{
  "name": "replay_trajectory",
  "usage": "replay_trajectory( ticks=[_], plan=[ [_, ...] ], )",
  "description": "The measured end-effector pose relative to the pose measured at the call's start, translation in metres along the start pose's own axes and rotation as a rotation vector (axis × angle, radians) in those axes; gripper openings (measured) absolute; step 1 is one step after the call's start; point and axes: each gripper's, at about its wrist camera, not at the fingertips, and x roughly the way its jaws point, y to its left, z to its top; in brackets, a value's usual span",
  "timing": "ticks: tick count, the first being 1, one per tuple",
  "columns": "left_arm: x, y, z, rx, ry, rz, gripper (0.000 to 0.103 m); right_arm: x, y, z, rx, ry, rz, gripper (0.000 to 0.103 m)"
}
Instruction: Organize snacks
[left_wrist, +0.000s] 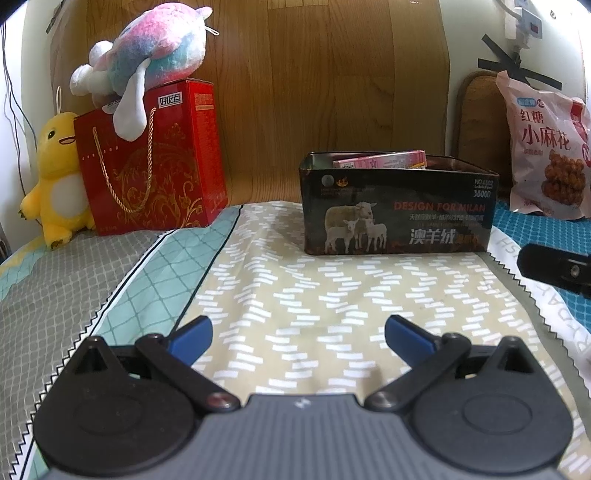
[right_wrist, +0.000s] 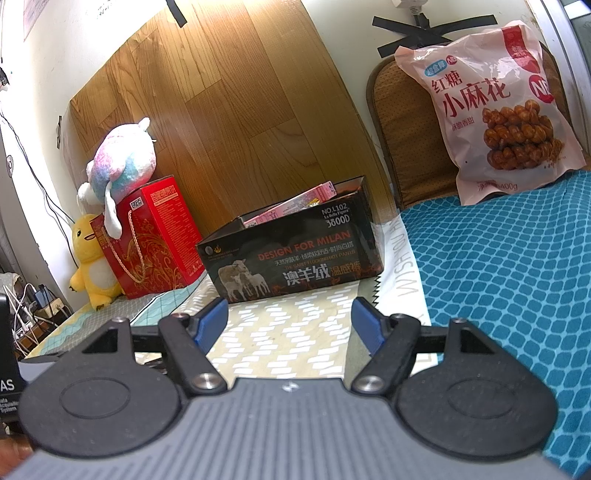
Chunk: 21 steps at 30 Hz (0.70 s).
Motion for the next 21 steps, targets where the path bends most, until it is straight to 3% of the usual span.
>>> replay_trajectory(
  ticks=[12,21],
  plan=[
    [-0.0011,-0.0007,-0.0003,-0.003,-0.005,0.029,0.103,-0.0013,0.0005,-0.0001,0.013,-0.001,0.000,0.076],
    [-0.0022,0.0032,0.0023,-0.015,0.003,-0.006,0.103,-0.0017,-0.0007,-0.0003,0.025,-0.001,0.006,0.076]
  ],
)
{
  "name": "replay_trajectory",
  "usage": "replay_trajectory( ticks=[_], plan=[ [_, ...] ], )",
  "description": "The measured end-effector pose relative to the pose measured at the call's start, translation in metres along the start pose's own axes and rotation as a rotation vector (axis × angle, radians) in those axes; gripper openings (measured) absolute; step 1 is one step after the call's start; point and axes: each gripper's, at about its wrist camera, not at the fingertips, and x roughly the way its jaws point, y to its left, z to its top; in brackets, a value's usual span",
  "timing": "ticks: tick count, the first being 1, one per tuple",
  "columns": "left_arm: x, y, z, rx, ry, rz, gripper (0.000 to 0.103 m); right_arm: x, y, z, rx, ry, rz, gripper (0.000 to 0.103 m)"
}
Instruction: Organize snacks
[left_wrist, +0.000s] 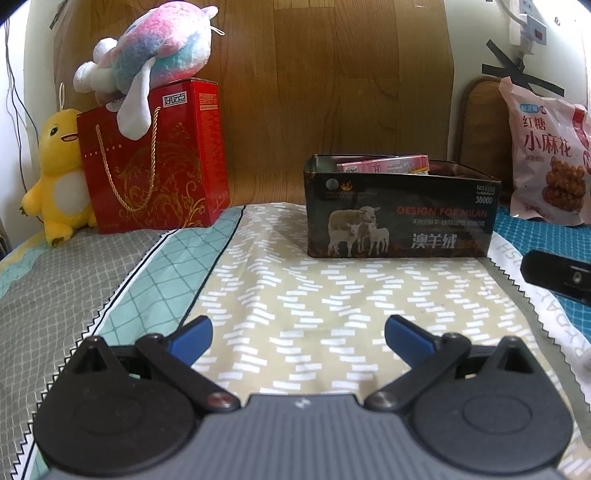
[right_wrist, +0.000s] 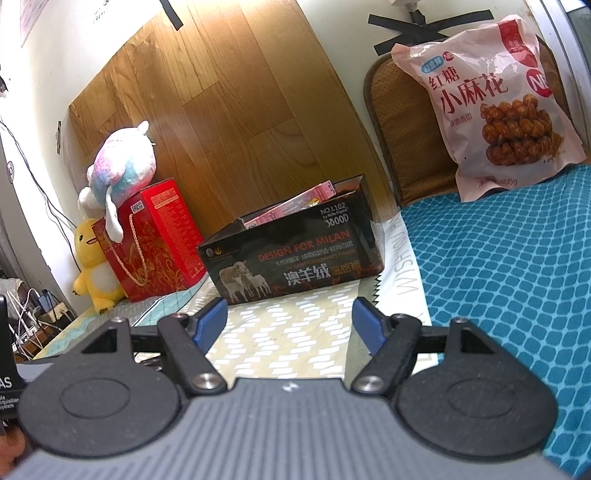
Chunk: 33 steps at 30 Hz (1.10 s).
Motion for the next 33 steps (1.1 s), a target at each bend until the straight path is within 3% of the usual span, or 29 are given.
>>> replay_trajectory(
  ticks=[4,11,16,33],
  plan=[
    [-0.0018,-0.0005,0.0018,0.002,0.005,0.004,0.103,-0.0004,-0.0004,0.0001,0.005,0.000,0.005,0.076],
    [-0.0051,-0.0029,0.0049,0.019,-0.013,0.110,0.103,-0.0025,0.0000,0.0005,0.011,-0.004,0.016,0.076],
    [-0.0025,-0.0057,0.0062,0.038,0.018,0.150,0.103,-0.0041,0.0008,0.0007,0.009,-0.009,0.022,0.077],
    [-0.0068,-0.0053,0.0061,0.027,0.043,0.180,0.103,-0.0088,0.0002,0.0016,0.017,-0.027,0.030,0.077]
  ],
)
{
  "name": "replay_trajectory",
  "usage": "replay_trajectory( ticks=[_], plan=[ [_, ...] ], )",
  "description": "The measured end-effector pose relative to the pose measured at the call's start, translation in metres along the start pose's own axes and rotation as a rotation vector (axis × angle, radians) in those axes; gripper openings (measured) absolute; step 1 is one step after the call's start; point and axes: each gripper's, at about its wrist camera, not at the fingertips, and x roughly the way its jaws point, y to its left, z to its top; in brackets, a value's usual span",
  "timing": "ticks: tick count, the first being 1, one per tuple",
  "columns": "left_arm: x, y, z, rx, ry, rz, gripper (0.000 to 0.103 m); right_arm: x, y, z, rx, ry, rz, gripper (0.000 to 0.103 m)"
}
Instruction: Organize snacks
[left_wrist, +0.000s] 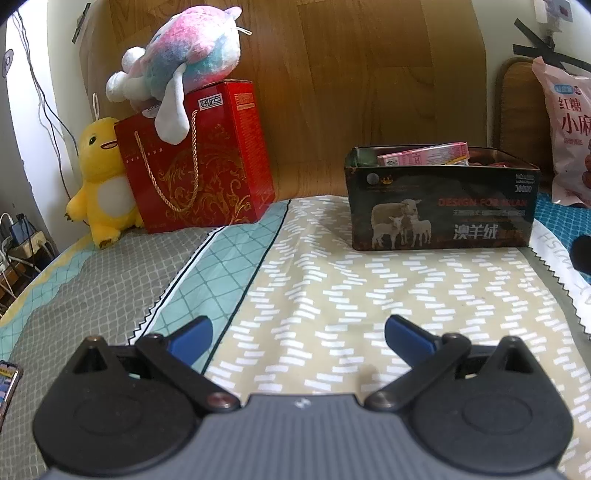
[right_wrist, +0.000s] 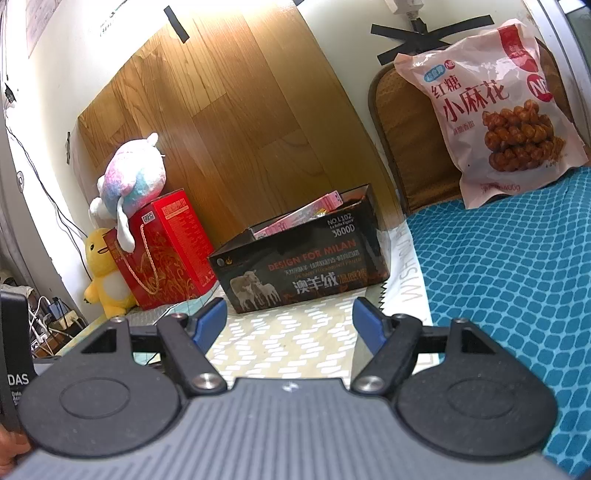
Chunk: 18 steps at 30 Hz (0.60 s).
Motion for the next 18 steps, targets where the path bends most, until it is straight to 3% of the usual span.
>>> replay_trajectory(
  ticks=[18],
  plan=[
    [-0.0031,-0.0038,-0.0015,0.046,0.005,-0.013,0.103,-0.0005,-0.0002,0.0005,0.000,0.000,0.001,0.077]
  ],
)
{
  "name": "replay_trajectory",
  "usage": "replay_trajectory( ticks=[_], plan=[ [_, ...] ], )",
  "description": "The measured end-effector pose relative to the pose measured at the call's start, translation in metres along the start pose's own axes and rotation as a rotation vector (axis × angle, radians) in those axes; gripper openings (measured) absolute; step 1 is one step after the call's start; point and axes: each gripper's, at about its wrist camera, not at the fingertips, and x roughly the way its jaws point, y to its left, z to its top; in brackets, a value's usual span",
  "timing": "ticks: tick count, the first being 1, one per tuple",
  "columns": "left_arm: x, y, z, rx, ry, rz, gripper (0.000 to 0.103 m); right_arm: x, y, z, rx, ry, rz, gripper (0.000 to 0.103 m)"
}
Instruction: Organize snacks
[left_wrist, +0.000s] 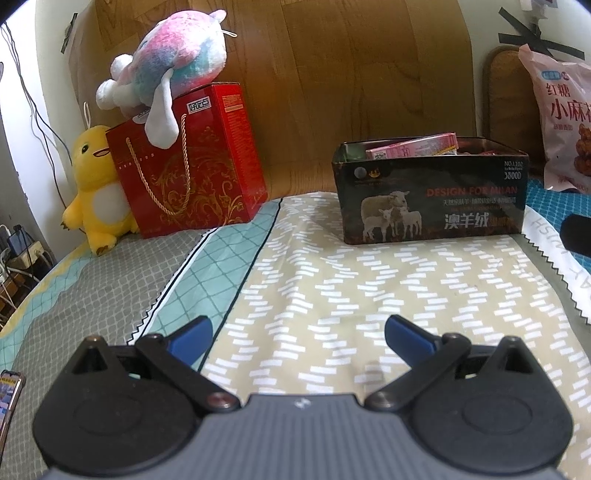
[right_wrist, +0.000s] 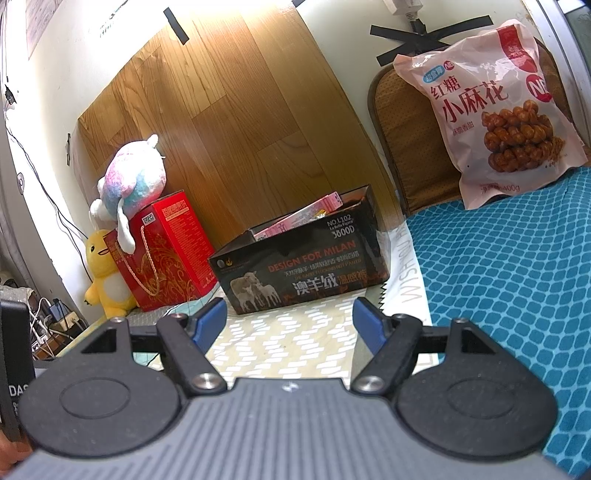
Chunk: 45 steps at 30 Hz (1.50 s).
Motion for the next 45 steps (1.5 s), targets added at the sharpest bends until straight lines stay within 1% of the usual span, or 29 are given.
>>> replay_trajectory(
  ticks=[31,45],
  plan=[
    [0.0014,-0.0008,-0.0020,0.017,0.009,-0.004,0.103,-0.0001,-0.0002,0.0001,0.000,0.000,0.001,0.077],
    [-0.0009,-0.0010,-0.0022,0.023,0.008,-0.018,0.103,-0.0001,-0.0001,0.0001,0.000,0.000,0.000,0.077]
  ],
)
